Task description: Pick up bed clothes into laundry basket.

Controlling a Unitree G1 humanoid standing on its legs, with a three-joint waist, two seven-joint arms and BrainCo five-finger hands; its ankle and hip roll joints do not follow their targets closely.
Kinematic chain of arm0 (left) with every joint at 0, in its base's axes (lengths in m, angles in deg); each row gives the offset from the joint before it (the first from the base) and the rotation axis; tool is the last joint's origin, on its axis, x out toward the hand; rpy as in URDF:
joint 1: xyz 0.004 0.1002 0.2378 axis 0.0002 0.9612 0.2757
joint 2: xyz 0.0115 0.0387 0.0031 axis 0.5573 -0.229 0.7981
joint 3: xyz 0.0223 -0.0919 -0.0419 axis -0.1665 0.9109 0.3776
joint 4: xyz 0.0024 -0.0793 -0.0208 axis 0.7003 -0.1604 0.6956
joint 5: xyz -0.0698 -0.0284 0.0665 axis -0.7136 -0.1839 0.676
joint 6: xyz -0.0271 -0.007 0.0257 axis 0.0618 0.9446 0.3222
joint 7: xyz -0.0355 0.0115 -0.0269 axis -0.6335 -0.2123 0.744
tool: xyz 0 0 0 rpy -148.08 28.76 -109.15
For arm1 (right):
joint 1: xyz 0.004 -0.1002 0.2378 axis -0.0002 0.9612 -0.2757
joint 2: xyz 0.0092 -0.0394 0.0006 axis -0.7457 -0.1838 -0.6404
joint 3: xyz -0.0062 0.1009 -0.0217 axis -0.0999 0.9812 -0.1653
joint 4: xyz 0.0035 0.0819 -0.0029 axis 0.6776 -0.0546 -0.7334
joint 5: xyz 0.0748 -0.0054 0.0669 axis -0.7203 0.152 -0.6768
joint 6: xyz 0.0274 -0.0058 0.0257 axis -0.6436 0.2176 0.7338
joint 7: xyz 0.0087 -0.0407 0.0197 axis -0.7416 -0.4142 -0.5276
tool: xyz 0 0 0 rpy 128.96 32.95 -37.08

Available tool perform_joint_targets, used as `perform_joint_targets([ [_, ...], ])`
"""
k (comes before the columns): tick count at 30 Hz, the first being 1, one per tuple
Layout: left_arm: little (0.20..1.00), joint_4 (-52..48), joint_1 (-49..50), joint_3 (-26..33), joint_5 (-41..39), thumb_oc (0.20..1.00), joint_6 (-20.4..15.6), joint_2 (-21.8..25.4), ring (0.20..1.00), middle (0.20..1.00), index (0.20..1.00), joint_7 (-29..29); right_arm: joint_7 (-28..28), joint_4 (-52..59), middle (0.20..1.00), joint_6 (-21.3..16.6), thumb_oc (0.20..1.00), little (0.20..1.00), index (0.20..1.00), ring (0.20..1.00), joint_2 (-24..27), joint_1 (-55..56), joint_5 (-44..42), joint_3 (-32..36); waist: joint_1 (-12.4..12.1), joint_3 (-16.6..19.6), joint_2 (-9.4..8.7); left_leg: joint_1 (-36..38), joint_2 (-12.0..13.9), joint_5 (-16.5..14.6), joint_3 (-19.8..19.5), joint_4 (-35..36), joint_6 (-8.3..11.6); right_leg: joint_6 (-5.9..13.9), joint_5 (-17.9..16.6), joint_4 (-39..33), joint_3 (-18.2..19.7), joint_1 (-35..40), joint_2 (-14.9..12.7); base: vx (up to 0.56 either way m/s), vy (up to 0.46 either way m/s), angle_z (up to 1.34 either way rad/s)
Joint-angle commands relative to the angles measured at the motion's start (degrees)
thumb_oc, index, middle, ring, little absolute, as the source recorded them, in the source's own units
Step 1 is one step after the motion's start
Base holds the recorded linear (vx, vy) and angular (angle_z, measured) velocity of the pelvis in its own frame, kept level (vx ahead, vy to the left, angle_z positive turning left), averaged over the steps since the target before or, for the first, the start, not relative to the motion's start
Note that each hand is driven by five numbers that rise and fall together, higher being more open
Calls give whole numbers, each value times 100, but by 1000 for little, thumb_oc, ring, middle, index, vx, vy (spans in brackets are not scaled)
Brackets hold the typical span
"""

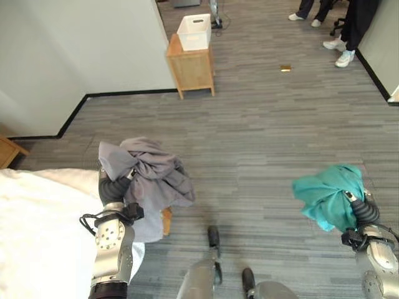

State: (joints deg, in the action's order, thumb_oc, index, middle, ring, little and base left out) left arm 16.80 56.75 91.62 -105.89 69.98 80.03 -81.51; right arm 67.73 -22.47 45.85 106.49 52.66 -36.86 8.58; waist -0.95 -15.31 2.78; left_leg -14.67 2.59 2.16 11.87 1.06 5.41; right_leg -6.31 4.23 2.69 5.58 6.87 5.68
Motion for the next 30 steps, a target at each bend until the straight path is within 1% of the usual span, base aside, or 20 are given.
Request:
perform_joint_targets([
  [1, 200, -417, -36, 256, -295, 200, -574, 475, 200, 200, 200, -72, 163, 622, 200, -323, 200, 200, 200, 200, 13, -471, 156, -122, -155, 458, -218, 415, -281, 1004, 139, 91, -399, 844, 600, 150, -26, 1168, -491, 522, 129, -61],
  [2, 200, -404, -41, 280, -246, 200, -544, 493, 200, 200, 200, -100, 200, 617, 200, -304, 200, 200, 200, 200, -13, -486, 181, -163, -200, 538, -250, 484, -338, 920, 232, -4, -469, 1026, 350, 570, -75, 1079, -587, 482, 75, -65],
  [3, 200, -420, -49, 294, -202, 200, -507, 526, 200, 200, 200, -127, 198, 597, 200, -292, 200, 200, 200, 200, -31, -529, 224, -216, -230, 558, -372, 577, -475, 734, 293, -103, -574, 1351, -236, 1108, -138, 979, -748, 474, 54, -59],
  [5, 200, -534, -34, 348, -215, 200, -514, 614, 200, 200, 200, -141, 226, 601, 200, -249, 200, 200, 200, 200, -64, -644, 288, -334, -261, 532, -380, 852, -571, 399, 358, -236, -760, 1877, -1265, 2367, -238, 443, -850, 418, 69, -34],
  [7, 200, -586, 20, 360, -170, 200, -496, 687, 200, 200, 200, -96, 272, 567, 200, -207, 200, 200, 200, 200, -46, -694, 428, -367, -194, 467, -271, 1209, -584, 135, 346, -285, -903, 2067, -1853, 3368, -450, -79, -973, 421, 160, -21],
  [9, 200, -624, -14, 371, -156, 200, -515, 758, 200, 200, 200, -126, 223, 611, 200, -209, 200, 200, 200, 200, -41, -810, 463, -430, -36, 361, -33, 1563, -459, 5, 305, -184, -938, 1834, -1294, 3895, -748, -986, -943, 390, 194, 14],
  [10, 200, -604, -48, 337, -172, 200, -510, 759, 200, 200, 200, -135, 240, 639, 200, -210, 200, 200, 200, 200, -37, -818, 421, -427, 48, 307, 31, 1775, -474, -69, 245, -112, -934, 1718, -982, 3839, -921, -1315, -1021, 486, 143, 21],
  [11, 200, -598, -134, 273, -251, 200, -507, 735, 200, 200, 200, -64, 266, 657, 200, -199, 200, 200, 200, 200, -6, -828, 368, -363, 188, 210, 113, 2065, -477, -171, 123, -35, -836, 1452, -537, 3127, -1271, -1785, -1075, 517, 61, 21],
  [13, 200, -576, -133, 250, -286, 200, -498, 711, 200, 200, 200, -22, 264, 667, 200, -192, 200, 200, 200, 200, 5, -789, 341, -293, 286, 198, 116, 2170, -491, -266, 16, -25, -791, 1383, -423, 2704, -1403, -1730, -1120, 416, -44, 59],
  [14, 200, -503, -212, 231, -269, 200, -492, 699, 200, 200, 200, -34, 207, 662, 200, -218, 200, 200, 200, 200, 1, -715, 319, -201, 357, 197, 45, 2340, -554, -517, -130, -62, -667, 1340, -418, 1458, -1489, -1771, -1220, 468, -131, 72],
  [16, 200, -397, -319, 194, -238, 200, -489, 690, 200, 200, 200, -38, 168, 656, 200, -212, 200, 200, 200, 200, -5, -651, 339, -183, 426, 221, -45, 2609, -576, -728, -229, -23, -513, 1487, -782, 291, -1518, -1842, -1396, 622, -197, 69],
  [17, 200, -339, -353, 210, -159, 200, -514, 656, 200, 200, 200, -33, 166, 684, 200, -198, 200, 200, 200, 200, -10, -612, 387, -127, 462, 238, -85, 2825, -479, -875, -240, 14, -382, 1658, -1136, -383, -1714, -1912, -1594, 604, -215, 73],
  [20, 200, -289, -337, 197, -96, 200, -525, 621, 200, 200, 200, 2, 149, 683, 200, -209, 200, 200, 200, 200, -47, -529, 438, -10, 536, 359, -149, 3145, -412, -998, -298, -48, -243, 1769, -1451, -597, -1908, -1866, -1712, 505, -195, 35],
  [23, 200, -272, -398, 129, -136, 200, -541, 564, 200, 200, 200, 66, 166, 639, 200, -221, 200, 200, 200, 200, 8, -418, 374, 93, 608, 467, -147, 3309, -309, -1096, -429, -292, -141, 1706, -1602, -545, -1925, -1644, -1688, 408, -188, 33],
  [24, 200, -268, -408, 105, -157, 200, -539, 525, 200, 200, 200, 70, 158, 597, 200, -234, 200, 200, 200, 200, 46, -402, 331, 125, 647, 491, -65, 3329, -140, -933, -481, -590, -6, 1622, -1493, -426, -1907, -1547, -1527, 593, -341, 20],
  [26, 200, -242, -439, 57, -299, 200, -541, 469, 200, 200, 200, 106, 174, 570, 200, -231, 200, 200, 200, 200, 173, -392, 268, 149, 678, 432, -10, 3096, 123, -306, -515, -1475, 203, 1387, -1254, -162, -1963, -1413, -1361, 339, -246, -1],
  [27, 200, -240, -444, 57, -300, 200, -542, 468, 200, 200, 200, 108, 176, 569, 200, -231, 200, 200, 200, 200, 175, -396, 265, 151, 689, 439, -25, 3066, 108, -291, -531, -1486, 204, 1380, -1264, -162, -1970, -1430, -1381, 233, -216, -23],
  [28, 200, -234, -446, 48, -376, 200, -549, 446, 200, 200, 200, 128, 183, 570, 200, -249, 200, 200, 200, 200, 230, -380, 187, 185, 692, 403, -26, 2807, 246, 135, -534, -2138, 341, 1264, -1136, -141, -2012, -1283, -1338, 377, -415, -36],
  [29, 200, -293, -379, 54, -506, 200, -528, 440, 200, 200, 200, 200, 196, 545, 200, -250, 200, 200, 200, 200, 317, -321, 91, 231, 628, 335, -127, 2350, 539, 782, -407, -3356, 497, 991, -819, -266, -2084, -839, -1175, 373, -412, -33],
  [30, 200, -294, -380, 55, -509, 200, -526, 445, 200, 200, 200, 203, 198, 544, 200, -251, 200, 200, 200, 200, 313, -323, 89, 232, 646, 351, -151, 2303, 517, 800, -428, -3374, 490, 988, -841, -283, -2100, -856, -1200, 516, -552, 5],
])
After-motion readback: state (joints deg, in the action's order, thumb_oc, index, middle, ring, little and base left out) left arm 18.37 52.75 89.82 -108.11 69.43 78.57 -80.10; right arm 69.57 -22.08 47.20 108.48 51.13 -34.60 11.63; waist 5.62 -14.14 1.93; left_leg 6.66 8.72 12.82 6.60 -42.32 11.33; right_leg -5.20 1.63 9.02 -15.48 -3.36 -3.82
